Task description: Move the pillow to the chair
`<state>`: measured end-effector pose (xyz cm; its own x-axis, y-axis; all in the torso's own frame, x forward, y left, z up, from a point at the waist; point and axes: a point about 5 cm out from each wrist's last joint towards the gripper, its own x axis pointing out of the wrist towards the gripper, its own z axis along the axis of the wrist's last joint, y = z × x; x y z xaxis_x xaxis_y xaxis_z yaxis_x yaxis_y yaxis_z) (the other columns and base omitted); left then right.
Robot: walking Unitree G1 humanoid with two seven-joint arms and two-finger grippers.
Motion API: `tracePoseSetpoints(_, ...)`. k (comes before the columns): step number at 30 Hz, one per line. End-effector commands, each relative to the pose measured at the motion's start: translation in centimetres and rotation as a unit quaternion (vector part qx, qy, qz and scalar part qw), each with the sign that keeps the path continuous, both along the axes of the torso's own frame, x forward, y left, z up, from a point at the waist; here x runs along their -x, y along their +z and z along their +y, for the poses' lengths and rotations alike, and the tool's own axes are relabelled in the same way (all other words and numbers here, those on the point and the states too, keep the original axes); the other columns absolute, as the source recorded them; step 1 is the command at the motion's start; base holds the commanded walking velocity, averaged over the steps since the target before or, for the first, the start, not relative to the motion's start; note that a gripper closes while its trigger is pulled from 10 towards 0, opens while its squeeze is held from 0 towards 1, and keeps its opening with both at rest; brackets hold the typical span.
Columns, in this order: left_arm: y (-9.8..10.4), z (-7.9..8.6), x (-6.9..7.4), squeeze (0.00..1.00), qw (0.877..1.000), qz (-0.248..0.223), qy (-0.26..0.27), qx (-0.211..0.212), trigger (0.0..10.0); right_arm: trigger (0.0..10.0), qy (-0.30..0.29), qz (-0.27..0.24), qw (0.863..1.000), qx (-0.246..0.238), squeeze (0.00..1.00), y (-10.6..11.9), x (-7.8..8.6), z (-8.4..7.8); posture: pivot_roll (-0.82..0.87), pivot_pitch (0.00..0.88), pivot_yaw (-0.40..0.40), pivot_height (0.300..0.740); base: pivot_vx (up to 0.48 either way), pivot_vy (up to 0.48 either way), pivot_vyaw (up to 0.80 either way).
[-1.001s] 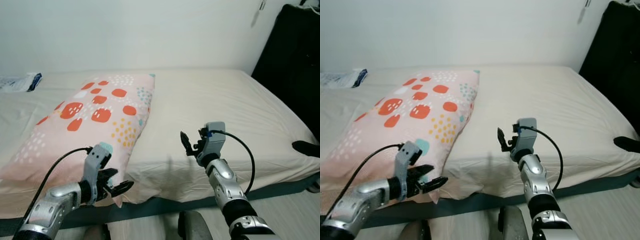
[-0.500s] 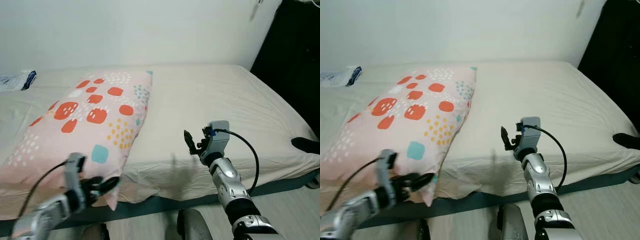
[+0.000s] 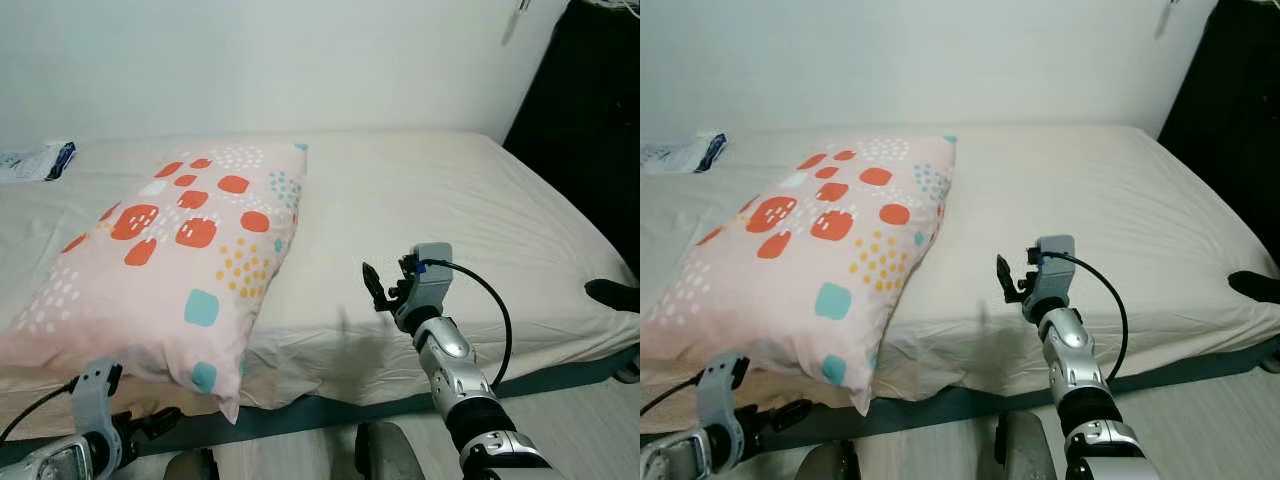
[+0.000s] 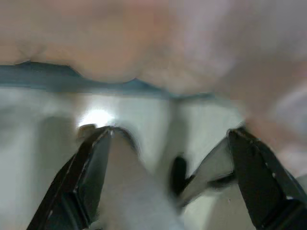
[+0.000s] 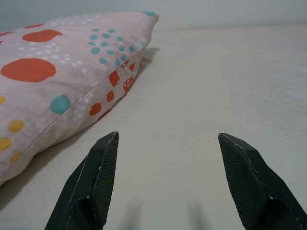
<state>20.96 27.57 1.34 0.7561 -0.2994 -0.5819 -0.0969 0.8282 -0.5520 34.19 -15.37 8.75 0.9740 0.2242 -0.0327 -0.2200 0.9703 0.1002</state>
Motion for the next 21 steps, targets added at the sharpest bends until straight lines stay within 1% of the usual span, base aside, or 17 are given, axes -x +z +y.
tracePoseSetpoints(1,1.0,-0.3,-0.8,1.0,0.995,-0.052,0.041,0.073,10.0,10.0,-0.003,0.002,1.0,-0.006,0.0,-0.1,0.0,-0.1,0.0,0.017,-0.089,0.563,0.0,0.0,0.0)
tracePoseSetpoints(2,1.7,-0.4,-1.1,1.0,0.988,-0.084,0.062,0.114,10.0,10.0,-0.003,0.003,1.0,-0.005,0.0,-0.1,0.0,-0.1,0.0,0.017,-0.089,0.563,0.0,0.0,0.0)
tracePoseSetpoints(3,1.7,-0.4,-1.1,1.0,0.988,-0.084,0.062,0.114,10.0,10.0,-0.003,0.003,1.0,-0.005,0.0,-0.1,0.0,-0.1,0.0,0.017,-0.089,0.563,0.0,0.0,0.0)
tracePoseSetpoints(4,2.2,-0.9,-1.3,1.0,0.98,-0.113,0.068,0.151,10.0,10.0,-0.003,0.003,1.0,-0.006,0.0,-0.1,0.0,-0.1,0.0,0.016,-0.088,0.563,0.0,0.0,0.0)
tracePoseSetpoints(5,2.6,-2.2,-1.2,1.0,0.968,-0.144,0.061,0.198,10.0,10.0,-0.003,0.001,1.0,-0.007,0.0,-0.1,0.0,0.0,0.0,0.016,-0.087,0.563,0.0,0.0,0.0)
tracePoseSetpoints(7,2.6,-2.2,-1.2,1.0,0.968,-0.144,0.061,0.198,10.0,10.0,-0.003,0.001,1.0,-0.007,0.0,-0.1,0.0,0.0,0.0,0.016,-0.087,0.563,0.0,0.0,0.0)
tracePoseSetpoints(8,2.6,-2.9,-1.1,1.0,0.966,-0.147,0.052,0.209,10.0,10.0,-0.001,0.0,1.0,-0.008,0.0,0.0,0.0,0.0,0.0,0.016,-0.087,0.563,0.0,0.0,0.0)
tracePoseSetpoints(10,2.2,-4.5,-1.0,1.0,0.97,-0.135,0.03,0.202,10.0,10.0,0.029,-0.002,0.999,-0.019,0.0,0.1,0.1,0.6,0.0,0.014,-0.087,0.563,0.0,0.0,0.0)
tracePoseSetpoints(11,1.7,-5.4,-1.2,1.0,0.974,-0.123,0.02,0.187,10.0,10.0,0.084,0.008,0.996,-0.025,0.0,-0.2,0.4,1.7,0.0,0.013,-0.087,0.563,0.0,0.0,0.0)
tracePoseSetpoints(12,1.7,-5.4,-1.2,1.0,0.974,-0.123,0.02,0.187,10.0,10.0,0.084,0.008,0.996,-0.025,0.0,-0.2,0.4,1.7,0.0,0.013,-0.087,0.563,0.0,0.0,0.0)
tracePoseSetpoints(13,1.3,-5.9,-1.3,1.0,0.977,-0.115,0.014,0.177,10.0,10.0,0.123,0.016,0.992,-0.029,0.0,-0.4,0.7,2.5,0.0,0.013,-0.087,0.563,0.0,0.0,0.0)
tracePoseSetpoints(14,1.3,-5.9,-1.3,1.0,0.977,-0.115,0.014,0.177,10.0,10.0,0.123,0.016,0.992,-0.029,0.0,-0.4,0.7,2.5,0.0,0.013,-0.087,0.563,0.0,0.0,0.0)
tracePoseSetpoints(15,0.8,-6.4,-1.5,1.0,0.981,-0.103,0.014,0.164,10.0,10.0,0.176,0.03,0.983,-0.033,0.0,-0.7,1.3,3.5,-0.01,0.01,-0.088,0.563,0.0,0.0,0.0)
tracePoseSetpoints(16,0.3,-6.9,-1.8,1.0,0.985,-0.092,0.011,0.147,10.0,10.0,0.228,0.048,0.972,-0.042,0.0,-1.1,1.9,4.3,-0.01,0.009,-0.088,0.563,0.0,0.0,0.0)
tracePoseSetpoints(17,0.1,-7.1,-1.9,1.0,0.987,-0.086,0.01,0.137,10.0,10.0,0.257,0.059,0.963,-0.048,0.0,-1.3,2.3,4.8,-0.01,0.009,-0.088,0.563,0.0,0.0,0.0)
tracePoseSetpoints(20,-0.4,-7.7,-2.4,1.0,0.99,-0.078,0.015,0.113,10.0,10.0,0.318,0.076,0.944,-0.036,0.0,-1.7,3.3,5.4,-0.01,0.004,-0.09,0.563,0.0,0.0,0.0)
tracePoseSetpoints(21,-0.4,-7.7,-2.4,1.0,0.99,-0.078,0.015,0.113,10.0,10.0,0.318,0.076,0.944,-0.036,0.0,-1.7,3.3,5.4,-0.01,0.004,-0.09,0.563,0.0,0.0,0.0)
